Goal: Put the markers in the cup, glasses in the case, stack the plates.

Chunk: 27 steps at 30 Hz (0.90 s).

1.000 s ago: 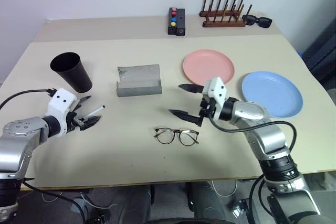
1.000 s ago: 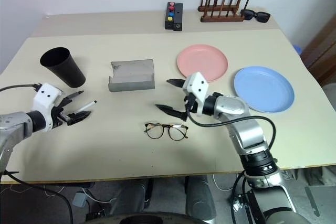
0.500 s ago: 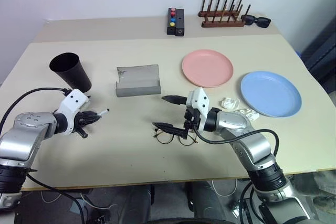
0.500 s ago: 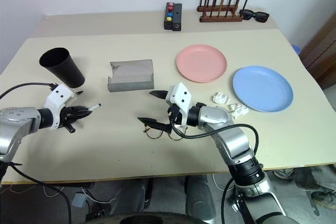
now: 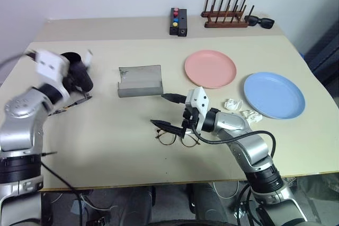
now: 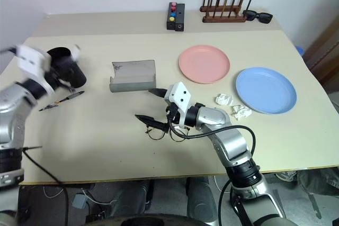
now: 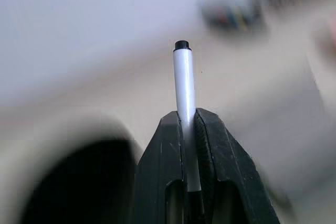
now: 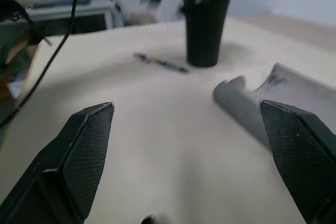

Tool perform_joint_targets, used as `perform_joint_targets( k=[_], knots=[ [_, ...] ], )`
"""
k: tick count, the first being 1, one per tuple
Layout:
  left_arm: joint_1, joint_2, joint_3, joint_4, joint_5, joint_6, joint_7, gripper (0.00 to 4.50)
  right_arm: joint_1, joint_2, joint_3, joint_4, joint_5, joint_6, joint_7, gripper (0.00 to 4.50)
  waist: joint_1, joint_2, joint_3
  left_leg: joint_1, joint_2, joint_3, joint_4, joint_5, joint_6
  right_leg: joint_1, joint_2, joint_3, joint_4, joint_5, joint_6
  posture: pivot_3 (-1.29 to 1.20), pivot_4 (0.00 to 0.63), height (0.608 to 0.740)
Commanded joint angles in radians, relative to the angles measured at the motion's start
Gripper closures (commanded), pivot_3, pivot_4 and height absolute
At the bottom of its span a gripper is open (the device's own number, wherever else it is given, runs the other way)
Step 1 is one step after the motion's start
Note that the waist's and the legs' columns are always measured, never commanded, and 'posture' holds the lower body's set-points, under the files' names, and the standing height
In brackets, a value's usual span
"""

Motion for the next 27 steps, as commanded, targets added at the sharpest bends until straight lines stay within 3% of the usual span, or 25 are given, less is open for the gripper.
perform_joint_targets(
  k=[1, 6, 14, 27],
  knots=[
    [-0.075, -0.014, 0.056, 0.069, 0.078, -0.143, 0.164, 4.47, -0.034, 0.026, 0.006, 0.011, -0.007, -0.039, -0.006, 0.0, -0.001, 0.0, 0.0, 0.0, 0.0, 0.0, 0.0, 0.0, 0.0, 0.0, 0.0, 0.0, 0.0, 0.0, 0.0, 0.0, 0.15, 0.739],
    [-0.219, -0.049, 0.024, 0.293, 0.172, -0.315, 0.312, 4.47, -0.068, 0.059, 0.012, 0.05, -0.006, -0.074, -0.004, 0.0, 0.003, 0.0, 0.0, 0.0, 0.0, 0.0, 0.0, 0.0, 0.0, 0.0, 0.0, 0.0, 0.0, 0.0, 0.0, 0.0, 0.15, 0.739],
    [-0.329, -0.091, -0.023, 0.631, 0.213, -0.524, 0.348, 4.47, -0.107, 0.154, -0.005, 0.074, 0.015, -0.1, -0.041, 0.0, -0.001, -0.001, 0.0, 0.0, -0.001, 0.0, 0.001, 0.0, -0.001, 0.001, 0.0, 0.0, 0.0, 0.001, 0.001, 0.0, 0.15, 0.739],
    [-0.297, -0.139, -0.047, 0.648, 0.202, -0.554, 0.36, 4.47, -0.103, 0.154, -0.015, 0.064, 0.024, -0.095, -0.054, 0.0, -0.001, -0.001, 0.0, 0.0, -0.001, 0.0, 0.001, 0.0, -0.001, 0.0, 0.0, 0.0, 0.001, 0.001, 0.001, 0.0, 0.15, 0.739]
  ],
)
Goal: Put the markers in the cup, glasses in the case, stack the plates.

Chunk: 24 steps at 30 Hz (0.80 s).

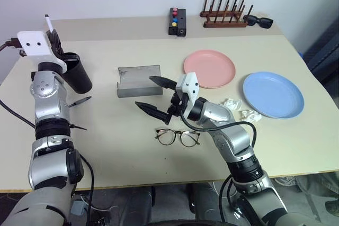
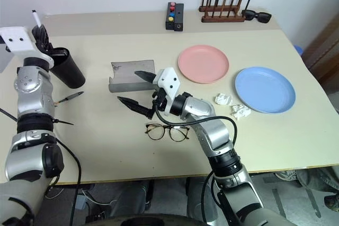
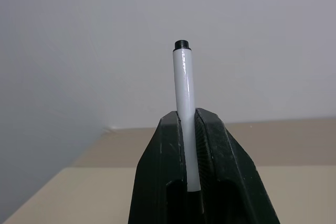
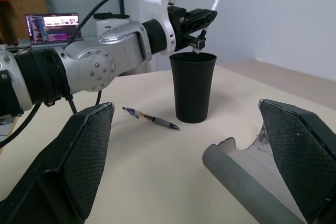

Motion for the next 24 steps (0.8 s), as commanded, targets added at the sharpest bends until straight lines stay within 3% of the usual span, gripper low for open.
perform_joint_targets(
  k=[1, 13, 16, 22, 24],
  knots=[
    [0.013, -0.001, 0.002, -0.064, -0.009, -0.008, 0.018, 4.47, -0.013, 0.008, -0.013, -0.025, 0.014, -0.018, -0.003, 0.0, -0.001, 0.0, 0.0, 0.0, 0.0, 0.0, 0.0, 0.0, 0.0, 0.0, 0.0, 0.0, 0.0, 0.0, 0.0, 0.0, 0.15, 0.739],
    [0.079, -0.023, 0.006, -0.172, -0.017, 0.056, 0.052, 4.47, -0.027, 0.023, -0.013, -0.007, 0.013, -0.027, -0.001, 0.0, -0.001, 0.0, 0.0, 0.0, 0.0, 0.0, 0.0, 0.0, 0.0, 0.0, 0.0, 0.0, 0.001, 0.0, 0.0, 0.0, 0.15, 0.739],
    [0.084, -0.025, 0.007, -0.179, -0.019, 0.068, 0.055, 3.39, -0.027, 0.025, -0.014, -0.005, 0.013, -0.028, 0.0, 0.0, -0.001, 0.0, 0.0, 0.0, 0.0, 0.0, 0.0, 0.0, 0.0, 0.0, 0.0, 0.0, 0.001, 0.0, 0.0, 0.0, 0.15, 0.739],
    [0.086, -0.029, 0.003, -0.185, -0.018, 0.075, 0.062, 0.23, -0.027, 0.025, -0.015, -0.004, 0.014, -0.028, 0.002, 0.0, -0.001, 0.0, 0.0, 0.0, 0.0, 0.0, 0.0, 0.0, 0.0, 0.0, 0.0, 0.0, 0.001, 0.0, 0.0, 0.0, 0.15, 0.739],
    [0.086, -0.03, 0.003, -0.186, -0.019, 0.078, 0.062, 0.04, -0.027, 0.025, -0.015, -0.004, 0.015, -0.027, 0.003, 0.0, -0.001, 0.0, 0.0, 0.0, 0.0, 0.0, 0.0, 0.0, 0.0, 0.0, 0.0, 0.0, 0.001, 0.0, 0.0, 0.0, 0.15, 0.739]
  ],
)
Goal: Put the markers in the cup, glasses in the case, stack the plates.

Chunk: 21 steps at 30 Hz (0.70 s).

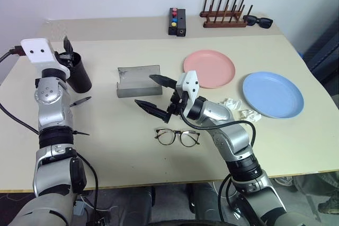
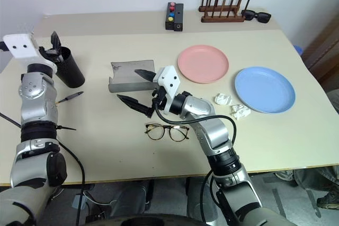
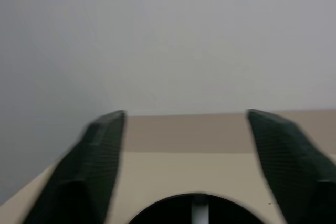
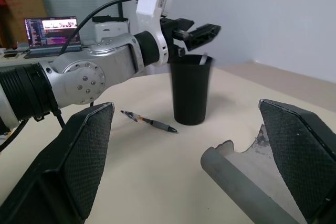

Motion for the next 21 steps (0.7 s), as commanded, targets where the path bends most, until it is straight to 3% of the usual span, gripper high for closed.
perform_joint_targets(
  k=[1, 6, 10, 17, 21],
  knots=[
    [0.0, 0.003, 0.003, -0.05, -0.01, -0.004, 0.004, 0.04, -0.019, 0.013, -0.011, -0.015, 0.015, -0.025, 0.001, 0.0, 0.0, 0.0, 0.0, 0.0, 0.0, 0.0, 0.0, 0.0, 0.0, 0.0, 0.0, 0.0, 0.0, 0.0, 0.0, 0.0, 0.15, 0.739],
    [0.001, 0.008, 0.007, -0.059, -0.017, 0.001, -0.004, 0.04, -0.02, 0.014, -0.011, -0.014, 0.016, -0.024, 0.001, 0.0, 0.0, 0.0, 0.0, 0.0, 0.0, 0.0, 0.0, 0.0, 0.0, 0.0, 0.0, 0.0, 0.0, 0.0, 0.0, 0.0, 0.15, 0.739],
    [0.025, 0.071, 0.023, -0.151, -0.106, 0.068, -0.158, 0.04, -0.019, 0.014, -0.01, -0.016, 0.013, -0.024, -0.003, 0.0, -0.004, 0.0, 0.0, 0.0, 0.0, 0.0, 0.0, 0.0, 0.0, 0.0, 0.0, 0.0, 0.0, 0.0, 0.0, 0.0, 0.15, 0.739],
    [0.246, 0.31, 0.018, -0.431, -0.334, 0.381, -0.617, 0.04, -0.018, 0.014, -0.011, -0.01, 0.01, -0.028, -0.001, 0.0, -0.028, 0.001, 0.0, 0.0, 0.0, 0.0, -0.002, 0.0, 0.0, -0.001, 0.0, 0.001, 0.001, 0.0, -0.001, 0.0, 0.15, 0.739],
    [0.403, 0.443, -0.003, -0.443, -0.299, 0.461, -0.753, 0.04, -0.023, 0.019, -0.009, 0.001, 0.01, -0.034, 0.004, 0.0, -0.038, 0.001, 0.001, 0.001, 0.001, 0.0, -0.004, 0.0, 0.0, -0.002, 0.001, 0.001, 0.002, -0.001, -0.002, 0.0, 0.15, 0.739]
  ],
)
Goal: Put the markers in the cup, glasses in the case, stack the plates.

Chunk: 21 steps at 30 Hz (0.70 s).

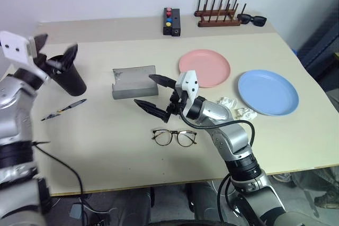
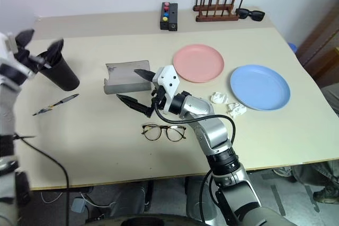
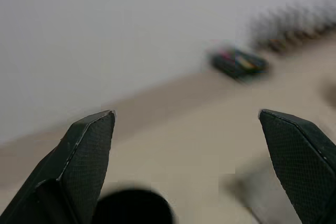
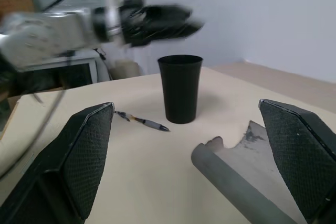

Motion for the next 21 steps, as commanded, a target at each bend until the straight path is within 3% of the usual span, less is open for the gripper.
perform_joint_targets(
  k=[1, 10, 21],
  knots=[
    [0.069, 0.093, -0.019, 0.012, 0.035, 0.067, -0.095, 0.04, -0.018, 0.013, -0.004, -0.009, 0.01, -0.029, 0.005, 0.0, -0.002, 0.0, 0.0, 0.0, 0.0, 0.0, 0.0, 0.0, 0.0, 0.0, 0.0, 0.0, 0.0, 0.0, 0.0, 0.0, 0.15, 0.739],
    [0.011, 0.173, -0.18, 0.238, 0.187, 0.117, -0.177, 0.04, -0.03, 0.026, 0.004, 0.018, 0.007, -0.046, 0.013, 0.0, 0.01, 0.0, 0.0, 0.0, 0.0, 0.0, 0.0, 0.0, 0.0, 0.0, 0.001, 0.0, 0.0, -0.001, -0.002, 0.0, 0.15, 0.739],
    [-0.159, 0.12, -0.241, 0.437, 0.276, -0.002, -0.212, 0.04, -0.02, 0.022, 0.003, 0.007, 0.001, -0.048, 0.001, 0.0, 0.01, -0.001, 0.0, 0.0, 0.0, 0.0, 0.0, 0.0, 0.0, -0.001, 0.001, 0.0, 0.0, -0.001, -0.001, 0.0, 0.15, 0.739]
  ],
)
